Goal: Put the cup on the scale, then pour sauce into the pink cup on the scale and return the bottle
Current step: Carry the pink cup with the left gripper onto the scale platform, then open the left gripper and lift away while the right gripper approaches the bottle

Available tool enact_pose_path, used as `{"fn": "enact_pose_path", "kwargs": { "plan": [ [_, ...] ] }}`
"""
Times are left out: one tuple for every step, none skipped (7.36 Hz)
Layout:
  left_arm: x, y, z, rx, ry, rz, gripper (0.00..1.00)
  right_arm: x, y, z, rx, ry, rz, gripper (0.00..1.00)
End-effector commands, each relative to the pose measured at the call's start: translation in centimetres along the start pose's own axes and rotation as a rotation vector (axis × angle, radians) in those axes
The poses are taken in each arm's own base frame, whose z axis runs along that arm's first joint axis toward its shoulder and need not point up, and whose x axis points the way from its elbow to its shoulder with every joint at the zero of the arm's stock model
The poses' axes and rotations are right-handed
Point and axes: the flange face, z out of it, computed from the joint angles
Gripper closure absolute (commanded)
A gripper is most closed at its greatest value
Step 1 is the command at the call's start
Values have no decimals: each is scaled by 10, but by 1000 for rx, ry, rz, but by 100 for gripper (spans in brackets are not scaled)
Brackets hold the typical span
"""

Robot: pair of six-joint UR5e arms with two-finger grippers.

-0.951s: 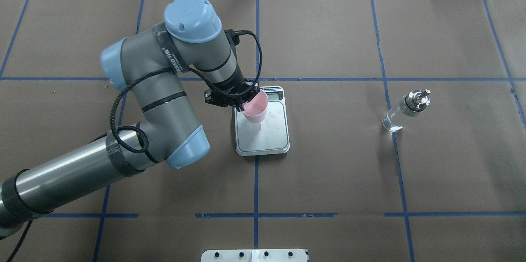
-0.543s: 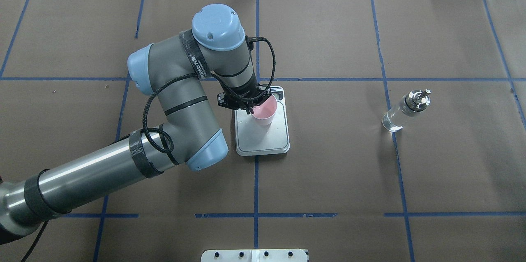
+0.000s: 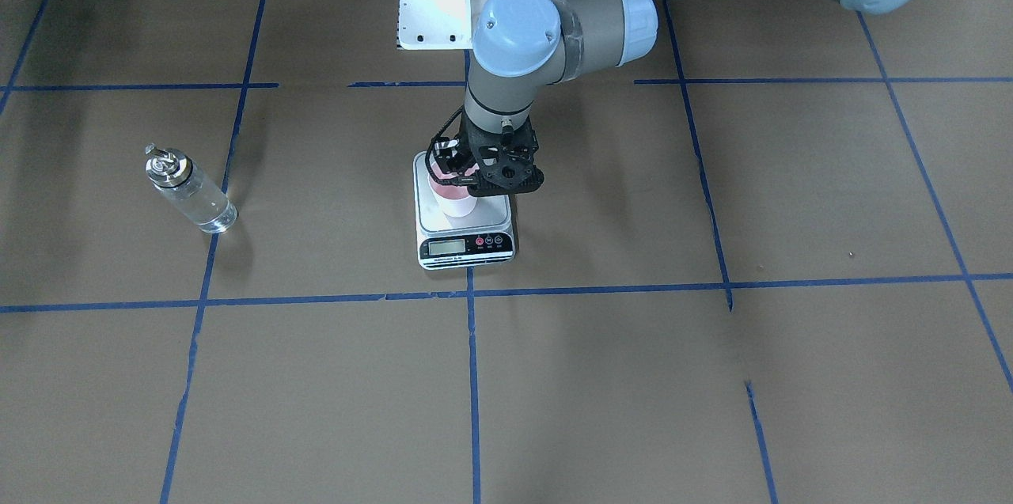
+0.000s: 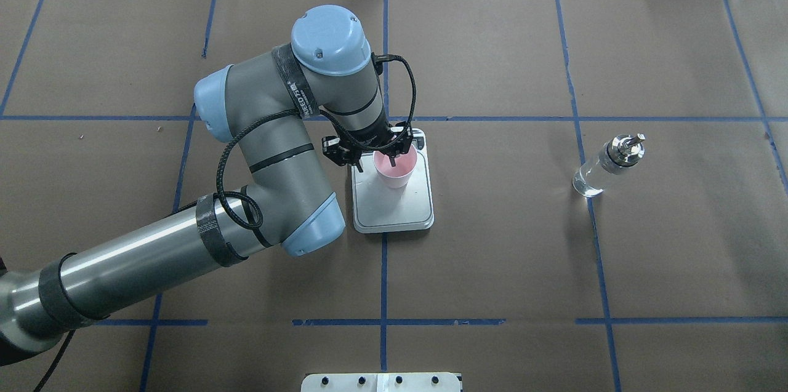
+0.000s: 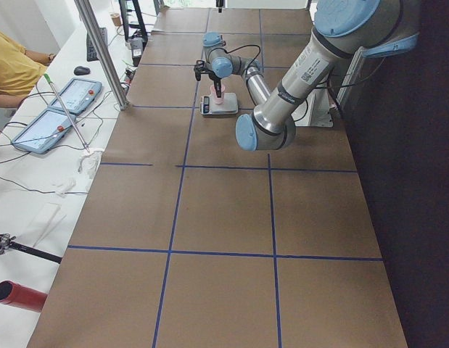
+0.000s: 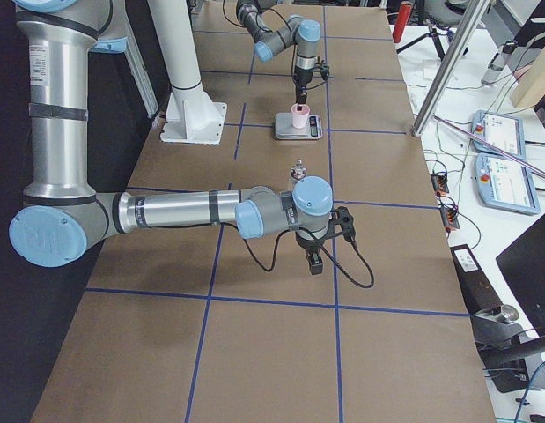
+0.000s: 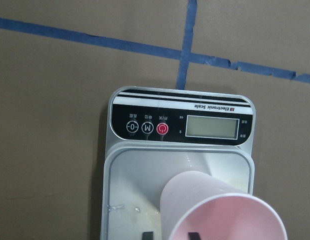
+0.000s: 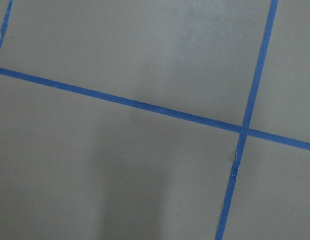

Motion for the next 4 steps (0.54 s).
{"fn": "enact_pose_path", "kwargs": {
  "plan": [
    [-10, 19, -36, 10, 49, 26, 37, -10, -3, 3, -5, -7, 58, 0],
    [-41, 23, -74, 46, 86, 29, 37, -24, -4, 3, 16, -16, 73, 0],
    [-75, 17, -103, 88, 114, 25, 37, -47, 15, 13, 71, -44, 27, 0],
    [-84, 10, -115, 108, 119, 29, 37, -69, 41, 29, 127, -92, -8, 0]
  ]
}}
